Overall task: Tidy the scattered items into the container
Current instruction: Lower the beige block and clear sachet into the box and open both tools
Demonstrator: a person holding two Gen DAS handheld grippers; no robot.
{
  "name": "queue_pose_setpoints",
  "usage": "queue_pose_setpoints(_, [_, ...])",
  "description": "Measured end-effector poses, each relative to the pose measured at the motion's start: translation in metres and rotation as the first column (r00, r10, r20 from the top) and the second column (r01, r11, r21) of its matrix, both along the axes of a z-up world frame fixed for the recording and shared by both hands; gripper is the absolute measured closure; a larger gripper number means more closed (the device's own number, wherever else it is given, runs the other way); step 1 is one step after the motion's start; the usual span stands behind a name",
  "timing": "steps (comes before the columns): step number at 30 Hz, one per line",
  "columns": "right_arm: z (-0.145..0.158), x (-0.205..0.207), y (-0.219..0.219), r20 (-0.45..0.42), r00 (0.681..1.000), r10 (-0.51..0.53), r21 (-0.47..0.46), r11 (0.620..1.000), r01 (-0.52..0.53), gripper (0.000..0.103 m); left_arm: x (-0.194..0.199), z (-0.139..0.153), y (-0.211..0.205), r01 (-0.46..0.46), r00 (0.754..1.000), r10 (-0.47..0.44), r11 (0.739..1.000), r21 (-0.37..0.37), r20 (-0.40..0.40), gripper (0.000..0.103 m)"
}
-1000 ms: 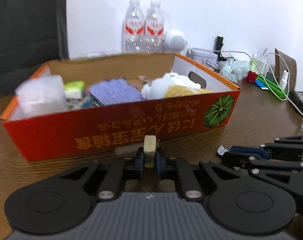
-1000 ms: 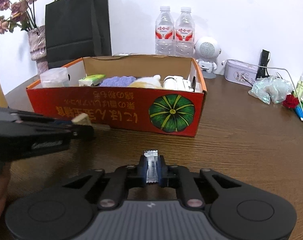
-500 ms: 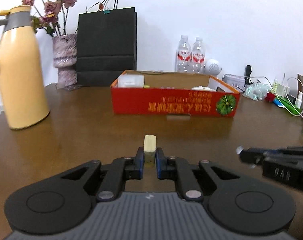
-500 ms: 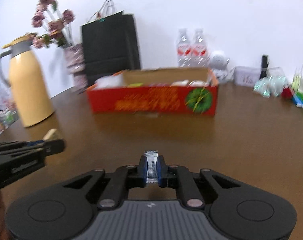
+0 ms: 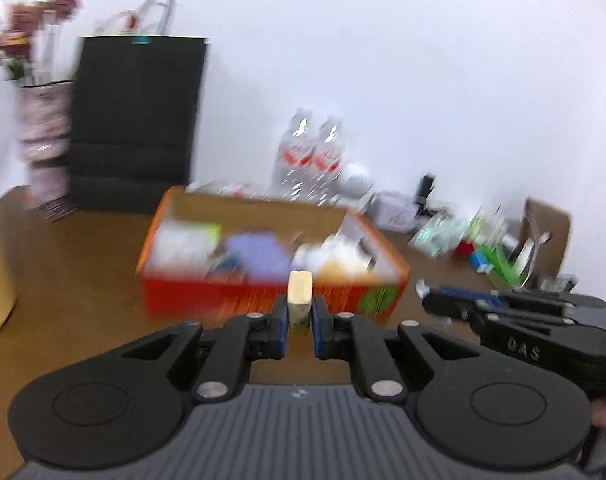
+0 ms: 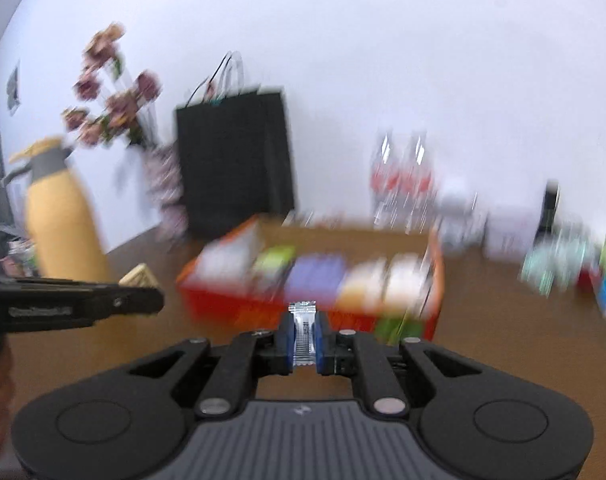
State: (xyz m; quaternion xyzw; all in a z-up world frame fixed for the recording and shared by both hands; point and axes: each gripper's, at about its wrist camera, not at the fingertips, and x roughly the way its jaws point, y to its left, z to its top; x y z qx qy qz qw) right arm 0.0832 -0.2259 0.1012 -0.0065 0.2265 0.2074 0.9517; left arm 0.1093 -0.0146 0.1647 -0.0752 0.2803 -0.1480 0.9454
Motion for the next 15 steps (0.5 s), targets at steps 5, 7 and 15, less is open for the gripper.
queue_pose_setpoints(5, [0.059,0.135,0.002,-0.17,0.985,0.005,0.024,1.0,-0.001,0.094,0.143,0.017,0.009,0.02,0.981,-0.024,1.0,-0.021,-0.191,0.091])
queue_pose_setpoints(7, [0.06,0.188,0.006,-0.25,0.968,-0.027,0.0,1.0,0.028,0.094,0.196,0.0,0.014,0.042,0.95,-0.049,0.999,-0.032,-0.309,0.091])
queue_pose_setpoints(15, [-0.015,0.304,0.017,-0.443,0.891,-0.1,-0.128,0.991,0.047,0.094,0.307,-0.073,0.015,0.026,0.883,0.023,0.995,0.098,-0.469,0.091])
